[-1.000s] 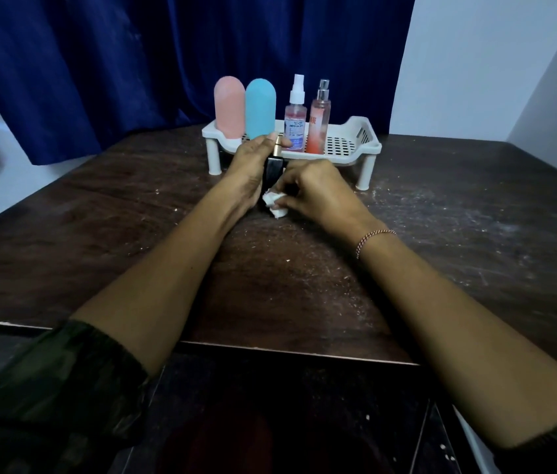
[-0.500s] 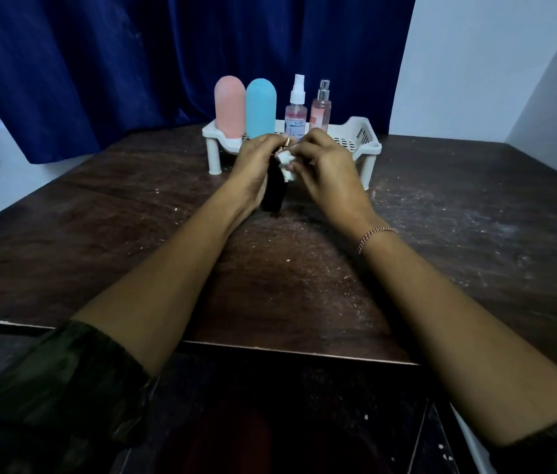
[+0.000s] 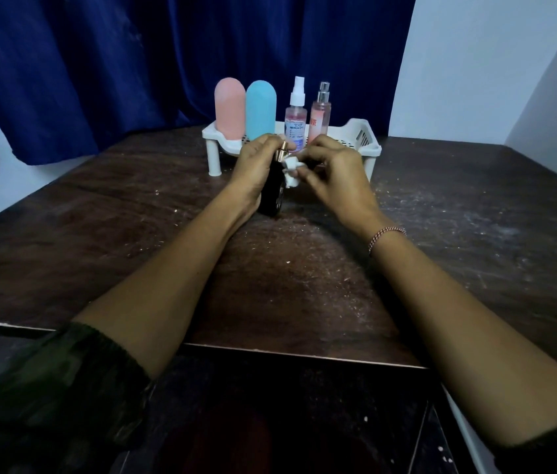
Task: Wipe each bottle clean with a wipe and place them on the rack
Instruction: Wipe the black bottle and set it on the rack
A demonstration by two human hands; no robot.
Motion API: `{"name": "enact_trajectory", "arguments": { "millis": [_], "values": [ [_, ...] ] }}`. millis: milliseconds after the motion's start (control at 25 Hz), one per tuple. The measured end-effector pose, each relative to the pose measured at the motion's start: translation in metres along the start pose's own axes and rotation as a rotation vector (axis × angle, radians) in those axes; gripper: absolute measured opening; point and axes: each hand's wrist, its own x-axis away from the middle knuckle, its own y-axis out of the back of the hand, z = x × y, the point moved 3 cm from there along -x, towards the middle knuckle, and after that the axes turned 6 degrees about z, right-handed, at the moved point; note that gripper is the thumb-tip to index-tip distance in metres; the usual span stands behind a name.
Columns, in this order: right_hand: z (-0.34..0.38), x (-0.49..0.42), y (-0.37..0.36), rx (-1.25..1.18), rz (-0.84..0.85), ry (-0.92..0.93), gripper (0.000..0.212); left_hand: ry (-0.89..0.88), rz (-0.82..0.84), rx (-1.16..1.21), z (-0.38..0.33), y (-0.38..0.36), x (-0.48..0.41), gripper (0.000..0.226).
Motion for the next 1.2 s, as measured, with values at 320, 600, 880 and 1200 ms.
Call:
{"name": "enact_trajectory", "arguments": {
  "millis": [320,600,880,1200],
  "values": [
    [-0.009,-0.001,0.0,0.03,-0.024,-0.11,0.017,-0.012,0.074,-0.051,0.003,0.0,0.0,0.024],
    [0.0,0.003,-0.01,-0.025,0.052,-0.095,0.014,0.005,-0.012,-0.019,0.002,0.007,-0.001,0.026],
    [0.001,0.002,-0.006,-0.031,-0.05,-0.122,0.016,0.02,-0.005,0.0,0.003,0.006,-0.002,0.028],
    [0.001,0.001,-0.01,-0.068,-0.027,-0.152,0.021,0.017,-0.038,0.032,0.004,0.009,-0.004,0.028]
  ]
}}
